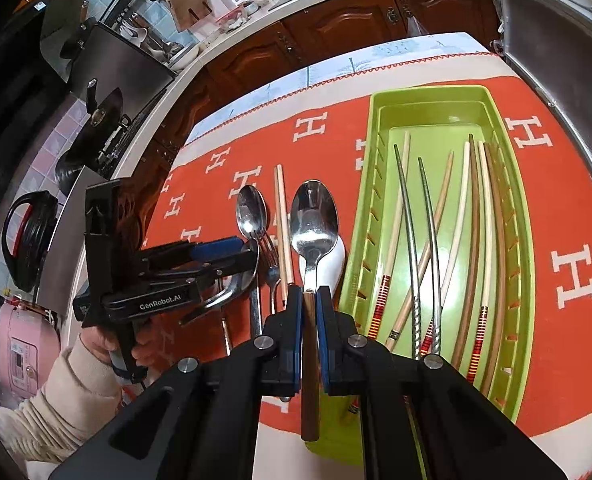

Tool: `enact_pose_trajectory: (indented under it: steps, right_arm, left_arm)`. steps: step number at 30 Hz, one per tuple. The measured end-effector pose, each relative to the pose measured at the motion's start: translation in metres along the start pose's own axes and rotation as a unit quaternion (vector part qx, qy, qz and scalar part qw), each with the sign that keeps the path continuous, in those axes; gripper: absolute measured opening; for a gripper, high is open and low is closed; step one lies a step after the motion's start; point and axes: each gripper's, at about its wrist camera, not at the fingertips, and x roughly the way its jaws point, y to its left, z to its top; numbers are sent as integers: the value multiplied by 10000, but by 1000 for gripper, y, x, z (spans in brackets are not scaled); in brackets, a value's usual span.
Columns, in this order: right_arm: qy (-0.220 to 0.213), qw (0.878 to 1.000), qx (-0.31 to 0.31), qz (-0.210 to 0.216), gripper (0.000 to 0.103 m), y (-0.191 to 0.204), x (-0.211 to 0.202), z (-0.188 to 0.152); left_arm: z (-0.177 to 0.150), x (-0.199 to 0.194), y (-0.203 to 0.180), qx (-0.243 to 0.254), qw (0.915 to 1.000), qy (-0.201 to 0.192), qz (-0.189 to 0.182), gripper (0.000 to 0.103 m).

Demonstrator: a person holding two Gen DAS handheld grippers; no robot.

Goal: Organize utensils
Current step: 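Carry both steel spoons into the green tray and open both tools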

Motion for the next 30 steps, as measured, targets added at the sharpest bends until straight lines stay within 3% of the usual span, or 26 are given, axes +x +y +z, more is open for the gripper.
enact_pose_trajectory:
  steps: [1,3,7,16,21,30]
  right_arm:
    - [-1,10000,16,-6,6,0,0,0]
    - [-5,10000,63,-8,6,-1,1,-1]
    - [-5,10000,96,-17,6,0,2,-1]
    - [-118,9998,182,36,6,-2,-5,-1]
    - [-224,9994,274,-2,6,-8,-14,-3]
    - [-268,9937,574,-929,7,-38,-15,-3]
  left_arm:
    - [-1,0,-3,81,10000,14,43,28]
    - [-4,0,-6,83,9999,71,-19,14]
    - [-8,-6,-6,-104,9999,-62,110,4]
    - [-22,-30,4,-1018,9939,-320,287,0]
    - [-27,-43,-4,-1145,9921,-490,167,0]
    - [-34,-42,-19,-1114,9926,-469,99,0]
